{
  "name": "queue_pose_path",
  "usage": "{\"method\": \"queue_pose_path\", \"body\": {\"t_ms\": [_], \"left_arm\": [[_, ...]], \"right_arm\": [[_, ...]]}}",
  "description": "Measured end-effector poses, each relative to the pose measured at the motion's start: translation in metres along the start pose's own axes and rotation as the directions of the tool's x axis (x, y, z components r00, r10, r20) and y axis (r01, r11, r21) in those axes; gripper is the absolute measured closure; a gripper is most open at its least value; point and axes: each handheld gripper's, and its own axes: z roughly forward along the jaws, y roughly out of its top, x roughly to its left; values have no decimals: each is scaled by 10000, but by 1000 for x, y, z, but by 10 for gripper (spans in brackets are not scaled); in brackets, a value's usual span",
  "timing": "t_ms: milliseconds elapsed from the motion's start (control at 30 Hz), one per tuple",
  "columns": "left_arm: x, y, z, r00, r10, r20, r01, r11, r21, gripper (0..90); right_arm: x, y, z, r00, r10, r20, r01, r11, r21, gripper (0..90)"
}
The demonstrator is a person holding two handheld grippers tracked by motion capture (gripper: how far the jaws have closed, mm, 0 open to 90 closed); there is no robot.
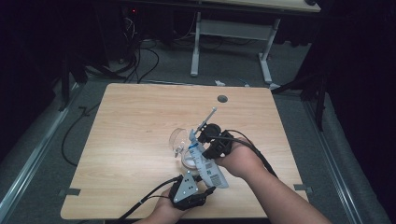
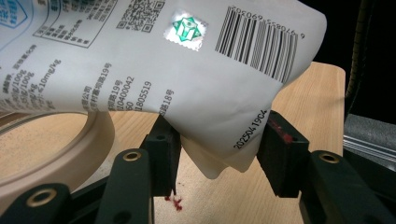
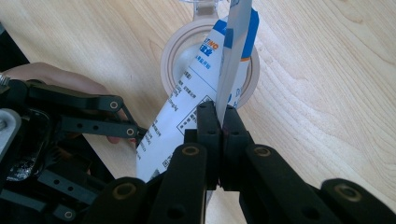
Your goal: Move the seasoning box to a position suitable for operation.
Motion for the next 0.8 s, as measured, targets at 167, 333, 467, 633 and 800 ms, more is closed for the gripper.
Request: {"method": "queue_pose_path", "body": {"t_ms": [167,333,467,633,800], "left_arm": [[2,-2,1,10000,-4,-71,4,10000,31,525],[3,-3,1,9999,-83,-59,83,9999,81,523],[3,-3,0,9999,-80,-79,81,9999,74,518],[4,-3,0,9998,-214,27,214,9997,103,501],[5,-4,2,9995,-297,87,295,9994,206,475]], "right_arm": [[0,0,-1,10000,2,24,-2,10000,-4,893],[0,-1,-1,10000,33,31,-33,10000,-41,893],[1,-1,-3,10000,68,48,-67,10000,-44,894],[1,-1,-4,10000,81,-37,-82,9999,-91,896],[1,-1,-5,9999,85,-57,-86,9999,-100,897]]}}
